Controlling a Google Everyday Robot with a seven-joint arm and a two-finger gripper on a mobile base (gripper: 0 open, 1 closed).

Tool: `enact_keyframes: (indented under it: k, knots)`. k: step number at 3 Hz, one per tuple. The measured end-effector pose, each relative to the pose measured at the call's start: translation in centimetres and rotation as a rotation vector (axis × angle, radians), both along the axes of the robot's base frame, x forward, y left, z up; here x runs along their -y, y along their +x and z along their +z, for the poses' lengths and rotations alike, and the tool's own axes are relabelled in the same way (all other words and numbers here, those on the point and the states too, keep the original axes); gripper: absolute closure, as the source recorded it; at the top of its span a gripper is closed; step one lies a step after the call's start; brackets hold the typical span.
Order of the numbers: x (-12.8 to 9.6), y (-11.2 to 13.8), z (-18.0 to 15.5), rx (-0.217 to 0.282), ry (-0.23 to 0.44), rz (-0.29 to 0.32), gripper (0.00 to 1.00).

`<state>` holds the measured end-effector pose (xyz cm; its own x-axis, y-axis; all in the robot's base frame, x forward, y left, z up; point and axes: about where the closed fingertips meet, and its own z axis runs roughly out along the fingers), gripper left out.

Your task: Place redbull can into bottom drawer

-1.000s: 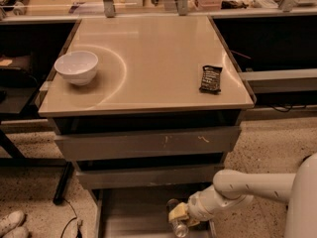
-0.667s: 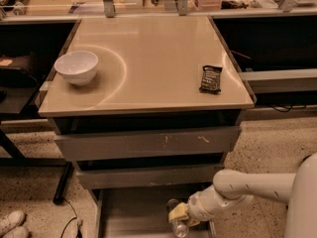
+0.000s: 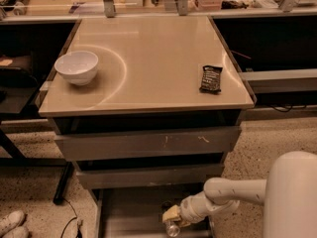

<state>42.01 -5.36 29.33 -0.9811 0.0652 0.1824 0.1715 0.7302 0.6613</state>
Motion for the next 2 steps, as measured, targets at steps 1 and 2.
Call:
enact_keyframes:
  k: [1,2]
  knots:
    - [0.0,0.0,0.0,0.000,0.000,0.000,1.00]
    - [-0.8,-0.1,-2.4,-0.014,0.001,-0.035,1.00]
